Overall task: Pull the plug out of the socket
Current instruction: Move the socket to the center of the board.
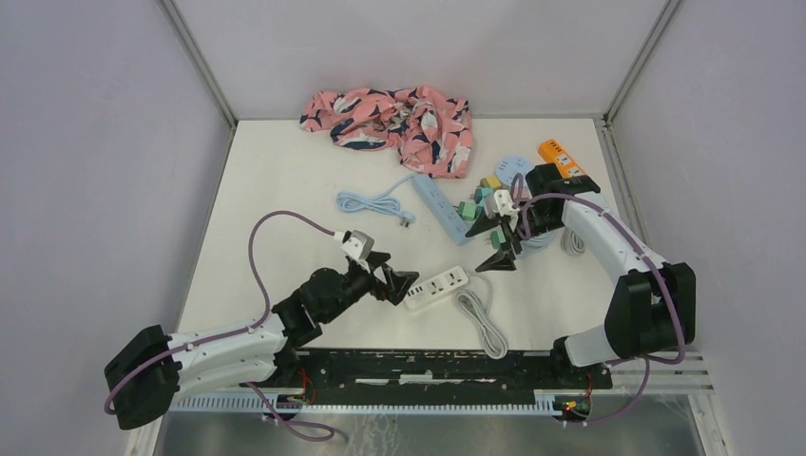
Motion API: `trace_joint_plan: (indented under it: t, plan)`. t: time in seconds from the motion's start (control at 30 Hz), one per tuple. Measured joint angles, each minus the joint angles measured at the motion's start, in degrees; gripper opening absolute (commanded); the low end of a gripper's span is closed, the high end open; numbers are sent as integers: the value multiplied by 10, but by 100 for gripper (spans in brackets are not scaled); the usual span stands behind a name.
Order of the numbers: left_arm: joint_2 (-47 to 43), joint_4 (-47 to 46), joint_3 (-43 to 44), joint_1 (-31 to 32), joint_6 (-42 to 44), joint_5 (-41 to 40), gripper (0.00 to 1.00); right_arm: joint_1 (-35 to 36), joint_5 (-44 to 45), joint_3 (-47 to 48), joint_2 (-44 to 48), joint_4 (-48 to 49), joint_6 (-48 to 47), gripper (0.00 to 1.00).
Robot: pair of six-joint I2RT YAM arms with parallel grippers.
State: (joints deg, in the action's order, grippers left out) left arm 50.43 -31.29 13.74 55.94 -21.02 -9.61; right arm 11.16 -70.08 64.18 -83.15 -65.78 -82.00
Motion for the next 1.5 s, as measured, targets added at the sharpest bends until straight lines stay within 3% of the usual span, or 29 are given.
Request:
trace_joint_plan:
  t: [0.53, 1.0, 1.5]
  plan:
    - [-66, 54, -4, -27, -4, -34, 99, 134, 123, -46, 13, 186, 164, 83]
    - [-143, 59, -60, -204, -90, 66, 99, 258, 216, -60, -25, 263, 227, 82]
    - [-146, 61, -71, -225, -118, 87, 99, 333, 323, -60, -75, 324, 283, 80]
